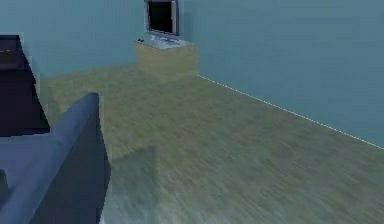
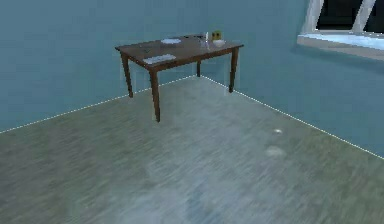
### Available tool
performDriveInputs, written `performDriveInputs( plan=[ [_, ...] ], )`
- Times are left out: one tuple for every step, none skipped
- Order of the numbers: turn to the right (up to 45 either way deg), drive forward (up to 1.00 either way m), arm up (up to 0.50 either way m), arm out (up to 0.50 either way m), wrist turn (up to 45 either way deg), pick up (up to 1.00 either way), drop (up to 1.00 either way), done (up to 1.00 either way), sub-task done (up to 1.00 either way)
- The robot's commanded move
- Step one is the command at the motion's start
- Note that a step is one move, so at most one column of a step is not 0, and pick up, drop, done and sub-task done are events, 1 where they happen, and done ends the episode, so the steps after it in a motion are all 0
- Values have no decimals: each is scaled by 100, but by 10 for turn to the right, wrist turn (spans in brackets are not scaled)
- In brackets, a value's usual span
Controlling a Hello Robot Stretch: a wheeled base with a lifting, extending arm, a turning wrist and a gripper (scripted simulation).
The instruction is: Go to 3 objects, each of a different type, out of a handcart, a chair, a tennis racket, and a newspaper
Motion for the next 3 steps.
performDriveInputs(
  plan=[
    [0, 70, 0, 0, 0, 0, 0, 0, 0],
    [-450, 0, 0, 0, 0, 0, 0, 0, 0],
    [-390, 0, 0, 0, 0, 0, 0, 0, 0]
  ],
)
